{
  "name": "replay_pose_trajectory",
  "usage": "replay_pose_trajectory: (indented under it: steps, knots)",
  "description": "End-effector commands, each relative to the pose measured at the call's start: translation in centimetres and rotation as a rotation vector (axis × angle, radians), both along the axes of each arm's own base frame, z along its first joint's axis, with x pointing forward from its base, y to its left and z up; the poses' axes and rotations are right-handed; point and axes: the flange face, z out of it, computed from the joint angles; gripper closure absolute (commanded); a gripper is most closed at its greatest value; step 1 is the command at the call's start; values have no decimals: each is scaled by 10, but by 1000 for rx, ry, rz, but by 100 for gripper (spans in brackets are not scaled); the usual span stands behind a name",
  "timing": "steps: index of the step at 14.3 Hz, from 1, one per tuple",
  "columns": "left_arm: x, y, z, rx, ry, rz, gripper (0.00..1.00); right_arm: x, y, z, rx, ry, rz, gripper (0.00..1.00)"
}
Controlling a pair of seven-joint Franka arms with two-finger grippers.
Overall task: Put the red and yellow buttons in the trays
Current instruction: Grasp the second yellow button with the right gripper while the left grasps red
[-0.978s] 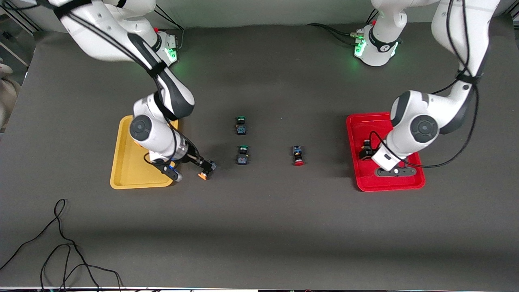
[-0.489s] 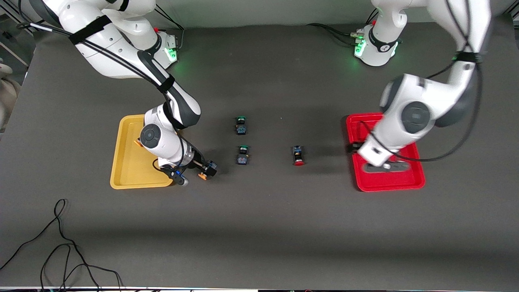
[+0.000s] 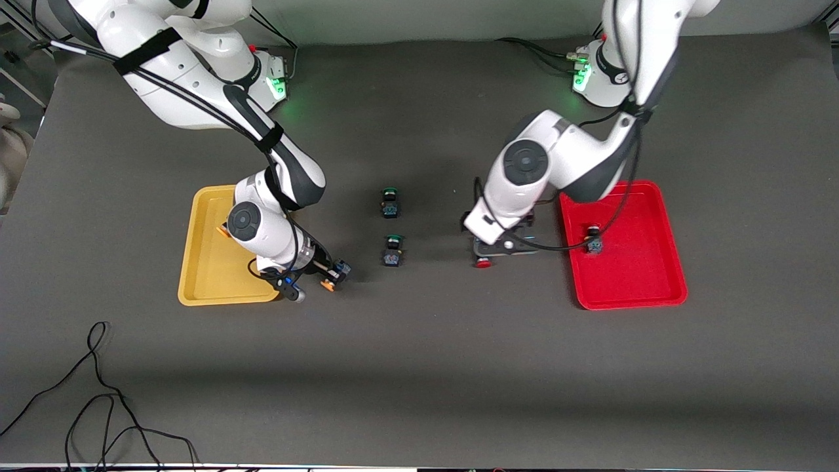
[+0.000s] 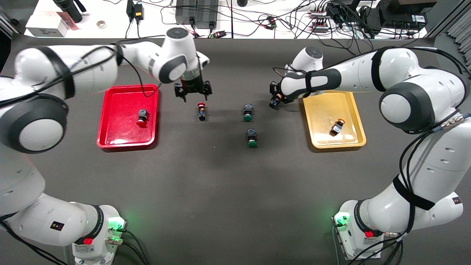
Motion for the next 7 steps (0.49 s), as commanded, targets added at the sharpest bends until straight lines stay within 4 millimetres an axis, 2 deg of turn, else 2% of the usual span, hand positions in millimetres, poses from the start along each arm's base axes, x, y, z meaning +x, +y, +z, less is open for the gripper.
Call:
replay_pose_trajectory:
  steps: [1,3,4,5,6,7]
  knots:
    - [8,-10,-57,5,3,8,0,6,-19,87,-49,-2,5,72]
    - [6,-11,-86,20,-7,12,0,7,-60,120,-95,19,60,72]
    - [5,-11,-93,30,-12,11,1,10,-88,129,-112,25,88,72]
    - [5,-11,-96,33,-12,13,6,8,-114,125,-127,45,112,72]
    - [5,-10,-97,33,-11,16,19,-1,-132,109,-136,65,146,72]
    - [5,-11,-97,34,-12,23,38,-4,-155,93,-147,60,166,72]
